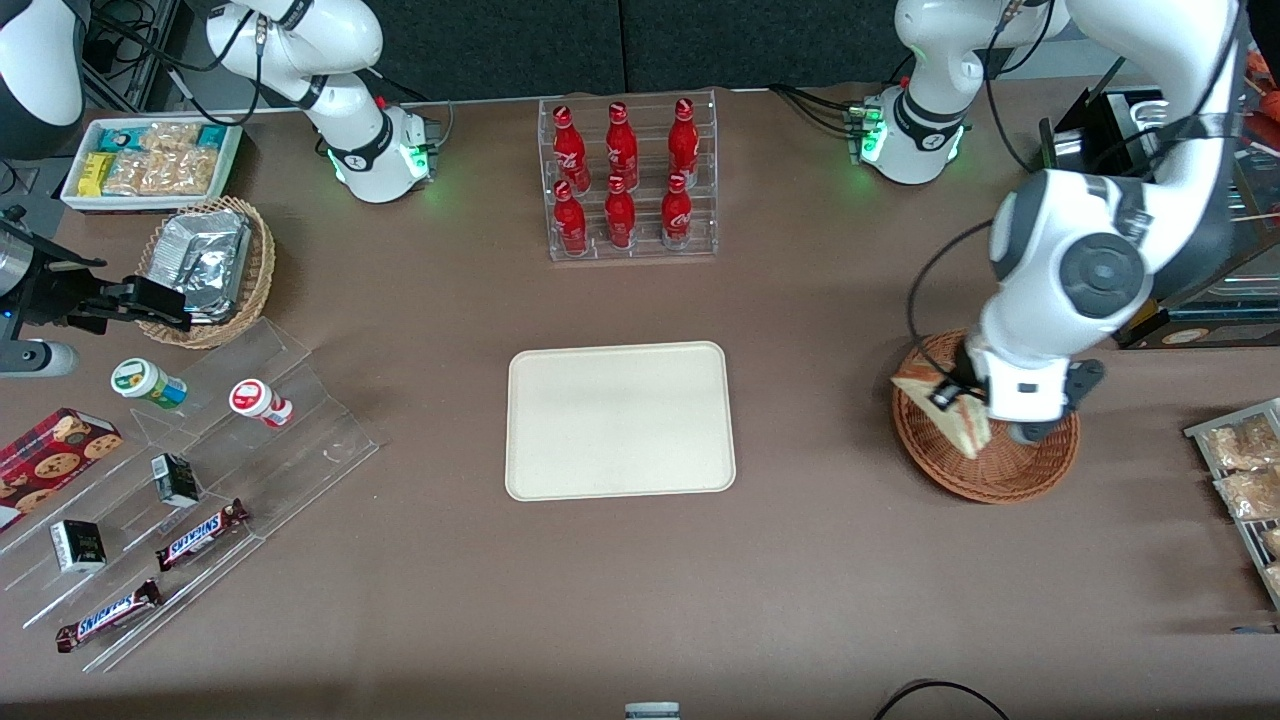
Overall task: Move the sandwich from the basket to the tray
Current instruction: 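Lift the sandwich and carry it with the left gripper over the tray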
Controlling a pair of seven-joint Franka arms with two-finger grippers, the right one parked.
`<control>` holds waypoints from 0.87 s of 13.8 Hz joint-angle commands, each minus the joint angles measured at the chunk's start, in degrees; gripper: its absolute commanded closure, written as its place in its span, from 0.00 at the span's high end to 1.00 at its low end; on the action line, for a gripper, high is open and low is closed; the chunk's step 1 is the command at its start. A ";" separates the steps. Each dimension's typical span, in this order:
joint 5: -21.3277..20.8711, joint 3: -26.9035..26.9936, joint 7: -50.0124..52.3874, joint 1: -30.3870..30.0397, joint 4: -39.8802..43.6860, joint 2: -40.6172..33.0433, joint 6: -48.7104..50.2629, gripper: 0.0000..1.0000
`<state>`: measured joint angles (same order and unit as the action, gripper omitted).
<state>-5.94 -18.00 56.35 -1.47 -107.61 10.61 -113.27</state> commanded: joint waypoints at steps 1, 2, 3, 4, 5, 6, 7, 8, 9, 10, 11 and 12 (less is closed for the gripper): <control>-1.44 -6.14 0.86 -0.11 2.31 0.81 2.09 0.19; -1.79 -8.43 0.87 -0.03 2.84 1.16 2.00 0.19; -2.05 -10.71 0.87 -0.02 3.45 2.12 1.83 0.19; -2.58 -12.91 0.87 -0.02 4.15 3.52 1.65 0.19; -4.67 -15.46 1.13 -0.02 5.03 5.45 1.56 0.19; -6.52 -17.57 1.30 -0.02 5.91 7.56 1.47 0.19; -8.28 -19.85 1.92 -0.02 6.53 9.58 1.39 0.19; -11.08 -21.88 2.79 0.06 6.53 11.51 1.04 0.19; -14.24 -23.03 4.37 1.89 6.53 13.19 -0.10 0.19; -16.62 -22.95 6.21 4.43 6.53 14.68 -1.50 0.19; -18.47 -22.87 8.14 6.20 6.62 16.18 -3.43 0.20; -19.79 -22.87 9.29 6.82 6.71 17.58 -5.71 0.20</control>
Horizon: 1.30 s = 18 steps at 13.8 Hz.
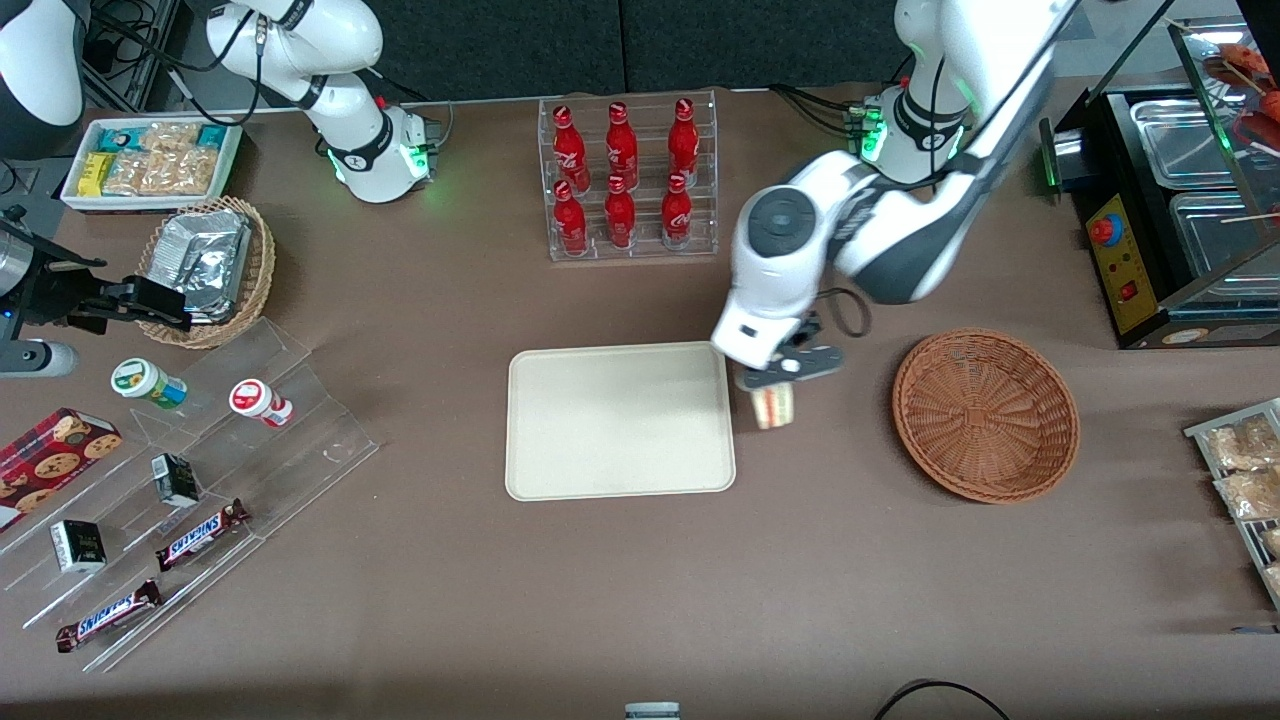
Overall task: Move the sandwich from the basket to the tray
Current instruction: 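Lift the sandwich and carry it with the left gripper over the tray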
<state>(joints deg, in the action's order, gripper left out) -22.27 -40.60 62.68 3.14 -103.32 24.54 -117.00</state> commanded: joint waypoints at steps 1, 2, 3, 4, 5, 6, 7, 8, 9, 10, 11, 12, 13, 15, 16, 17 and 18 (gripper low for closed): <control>-3.92 -0.27 3.67 2.57 2.60 4.89 -3.22 0.20; -4.97 -0.18 4.54 4.49 3.12 6.04 -3.41 0.20; -5.85 0.00 5.16 6.60 3.91 7.09 -3.41 0.20; -6.47 0.17 5.43 7.32 4.53 8.49 -3.41 0.20; -7.26 0.09 5.60 7.58 6.54 10.42 -3.41 0.20; -7.26 0.09 5.61 8.02 8.82 12.62 -3.41 0.20; -7.44 0.17 5.78 9.77 11.89 14.55 -3.41 0.20; -7.79 1.13 6.65 11.44 13.40 15.70 -3.41 0.20; -8.83 2.97 7.44 13.11 13.85 16.32 -3.41 0.20; -9.37 4.29 8.06 14.60 14.11 16.68 -3.59 0.20; -9.46 5.35 8.15 15.75 15.42 17.73 -3.94 0.20; -9.55 5.79 8.07 16.20 16.56 18.95 -4.29 0.20; -9.64 5.80 7.98 16.37 17.71 20.18 -4.55 0.20; -10.16 5.89 7.89 16.81 18.33 21.16 -4.73 0.20; -11.64 5.89 8.15 16.99 18.33 21.43 -4.82 0.20; -12.53 5.89 8.16 17.08 18.33 22.21 -4.82 0.20; -12.80 5.89 8.16 17.17 18.42 22.74 -4.90 0.20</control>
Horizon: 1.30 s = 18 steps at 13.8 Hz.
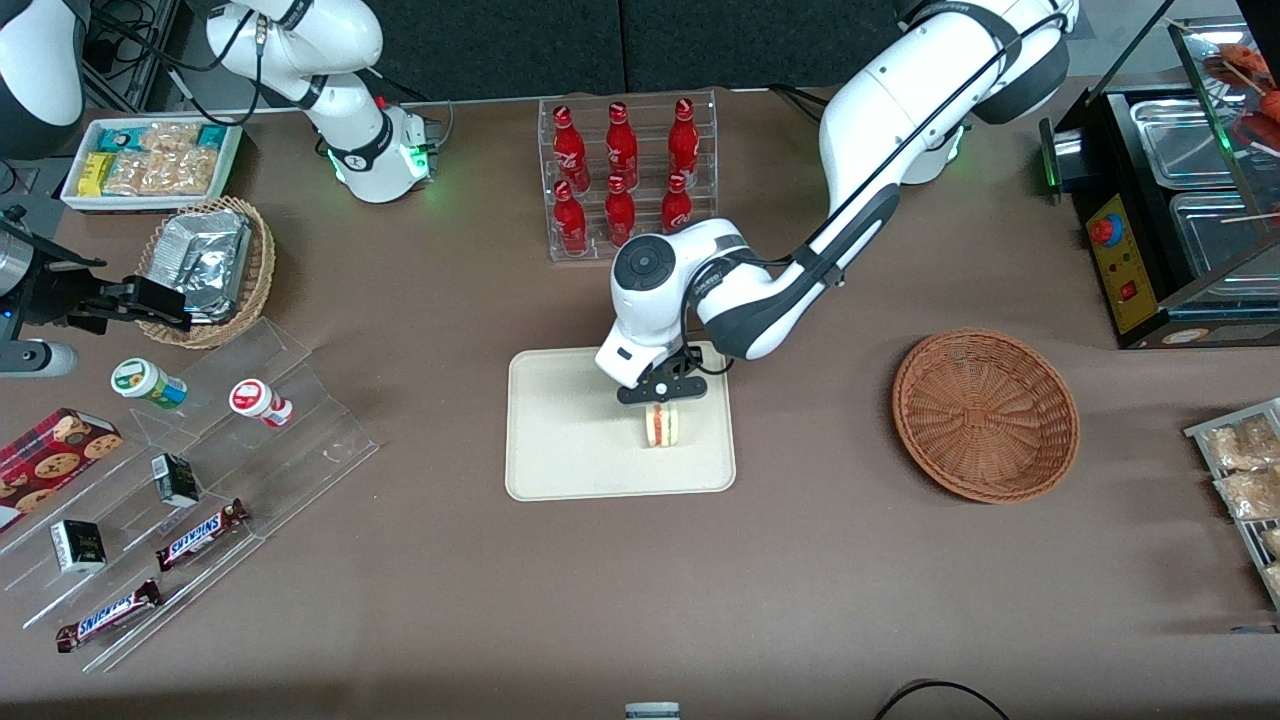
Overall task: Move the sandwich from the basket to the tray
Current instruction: 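Lower the sandwich onto the tray and open the left gripper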
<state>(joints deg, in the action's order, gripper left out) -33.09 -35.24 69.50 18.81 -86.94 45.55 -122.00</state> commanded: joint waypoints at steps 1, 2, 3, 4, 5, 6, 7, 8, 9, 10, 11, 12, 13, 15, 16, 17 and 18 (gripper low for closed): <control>-2.07 0.52 1.34 1.50 2.04 1.82 -0.43 0.20; -2.07 0.52 1.34 1.50 2.04 1.82 -1.04 0.20; -2.07 0.52 1.34 1.50 2.04 1.82 -1.14 0.21; -2.07 0.52 1.25 1.50 2.04 1.82 -1.14 0.30; -2.15 0.52 1.17 1.50 2.04 1.82 -1.14 0.63; -2.15 0.52 0.73 1.32 2.04 1.74 -1.05 0.97; -2.15 0.52 0.73 1.15 2.04 1.30 -0.88 0.99; -2.24 0.52 0.73 0.88 2.04 0.95 -0.61 1.00; -2.24 0.52 0.73 0.79 2.13 0.51 -0.26 0.99; -1.89 0.52 0.73 0.71 2.13 -0.45 0.26 1.00; -1.72 0.52 1.16 0.27 2.74 -1.16 0.79 1.00; -1.11 0.44 1.43 -0.69 3.53 -2.12 2.62 0.99; -0.66 0.26 1.52 -1.66 4.14 -3.09 4.90 1.00; 3.53 0.17 1.52 -3.24 5.11 -7.21 9.39 1.00; 5.56 0.35 1.43 -3.86 5.12 -9.93 11.41 1.00; 6.02 0.35 1.43 -4.74 4.94 -12.04 14.13 1.00; 6.11 0.35 0.82 -6.22 5.03 -14.24 17.81 1.00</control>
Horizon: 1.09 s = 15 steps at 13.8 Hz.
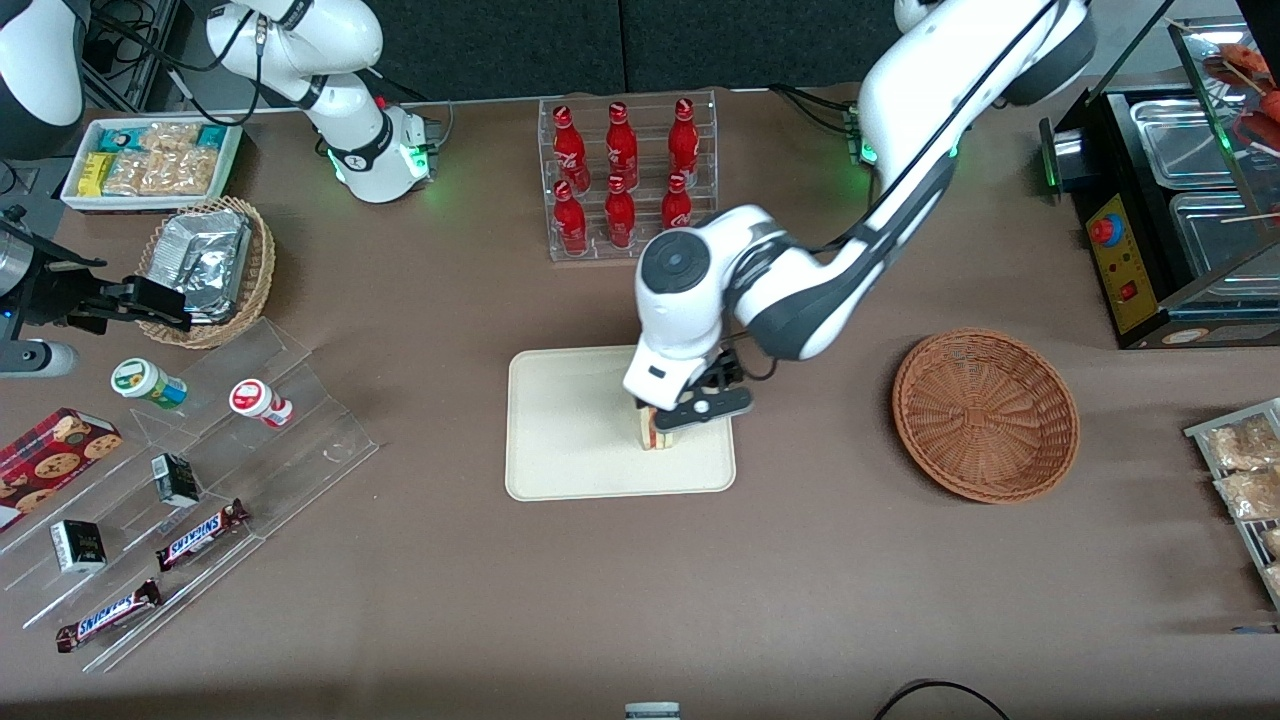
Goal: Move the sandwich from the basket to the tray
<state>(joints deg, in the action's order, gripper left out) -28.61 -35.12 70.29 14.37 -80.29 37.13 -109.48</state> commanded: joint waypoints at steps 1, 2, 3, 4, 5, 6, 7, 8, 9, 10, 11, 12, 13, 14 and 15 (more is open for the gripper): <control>1.89 -0.21 -0.06 -3.80 -1.45 -7.40 7.68 1.00; 3.11 -0.22 -0.24 -4.95 -1.01 -9.07 8.75 1.00; 4.86 -0.04 -0.41 -6.27 -0.84 -11.18 9.54 1.00; 5.57 -0.13 -0.50 -7.76 -0.83 -12.76 10.42 1.00; 5.67 -0.13 -0.50 -8.65 -0.83 -14.00 11.56 1.00; 5.67 -0.22 -0.50 -9.35 -0.83 -14.88 12.44 1.00; 5.67 -0.22 -0.59 -10.14 -0.83 -15.85 13.41 1.00; 5.76 -0.30 -1.98 -11.37 -0.83 -16.90 14.64 1.00; 7.58 -0.39 -5.04 -13.47 -0.66 -18.22 16.21 1.00; 10.74 -0.22 -9.86 -15.49 0.04 -20.49 17.88 1.00; 12.77 0.39 -15.74 -15.95 0.57 -22.43 20.60 1.00; 13.75 2.40 -20.93 -16.13 0.92 -23.93 24.28 1.00; 15.58 6.25 -24.46 -15.43 2.32 -24.81 26.23 1.00; 18.56 10.20 -28.67 -14.82 3.63 -26.21 27.29 1.00; 20.59 13.29 -33.07 -14.37 3.82 -27.18 28.35 1.00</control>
<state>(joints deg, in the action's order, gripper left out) -12.07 -27.37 44.72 -0.98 -77.31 12.49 -83.54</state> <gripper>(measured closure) 0.000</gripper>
